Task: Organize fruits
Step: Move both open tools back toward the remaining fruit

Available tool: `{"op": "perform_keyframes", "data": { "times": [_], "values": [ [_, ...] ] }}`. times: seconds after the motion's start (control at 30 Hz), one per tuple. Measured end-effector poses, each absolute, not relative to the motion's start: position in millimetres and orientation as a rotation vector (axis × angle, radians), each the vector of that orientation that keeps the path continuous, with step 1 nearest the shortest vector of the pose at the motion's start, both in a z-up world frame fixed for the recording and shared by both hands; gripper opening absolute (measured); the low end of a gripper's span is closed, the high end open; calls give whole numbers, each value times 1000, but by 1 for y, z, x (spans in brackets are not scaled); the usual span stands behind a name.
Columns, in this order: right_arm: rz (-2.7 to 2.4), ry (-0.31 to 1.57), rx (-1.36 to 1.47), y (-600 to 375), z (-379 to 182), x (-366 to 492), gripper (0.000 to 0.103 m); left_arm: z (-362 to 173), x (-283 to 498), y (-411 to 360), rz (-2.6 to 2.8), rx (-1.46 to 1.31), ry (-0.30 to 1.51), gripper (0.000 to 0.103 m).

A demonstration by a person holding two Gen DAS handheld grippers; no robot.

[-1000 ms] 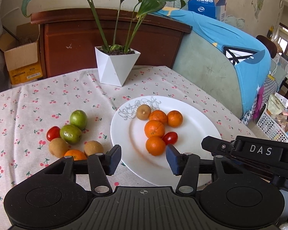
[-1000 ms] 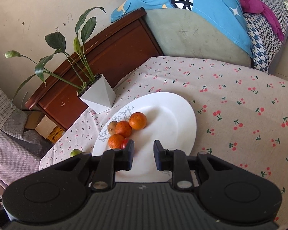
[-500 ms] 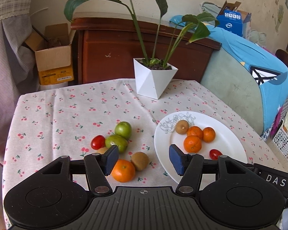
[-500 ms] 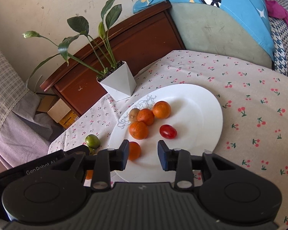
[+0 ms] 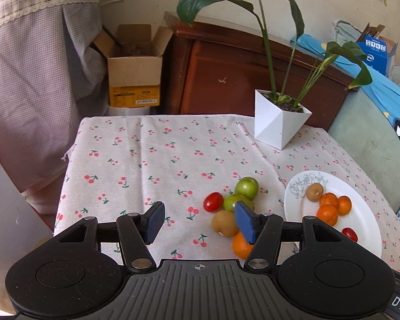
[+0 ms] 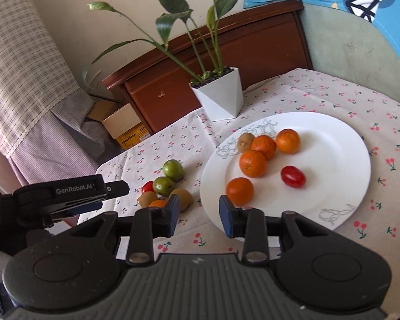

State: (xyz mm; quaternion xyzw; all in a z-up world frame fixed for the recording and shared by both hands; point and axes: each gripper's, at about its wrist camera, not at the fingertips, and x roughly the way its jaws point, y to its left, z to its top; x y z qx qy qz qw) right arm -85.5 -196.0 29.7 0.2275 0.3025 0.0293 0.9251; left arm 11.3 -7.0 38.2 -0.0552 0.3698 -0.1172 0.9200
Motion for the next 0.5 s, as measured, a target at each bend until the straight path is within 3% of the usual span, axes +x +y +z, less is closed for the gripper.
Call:
{"op": "perform_keyframes", "data": {
  "times": [0.5],
  "values": [
    [135,657,391,-154,8,-56,34,34,16,15,-185,-132,781,58]
  ]
}}
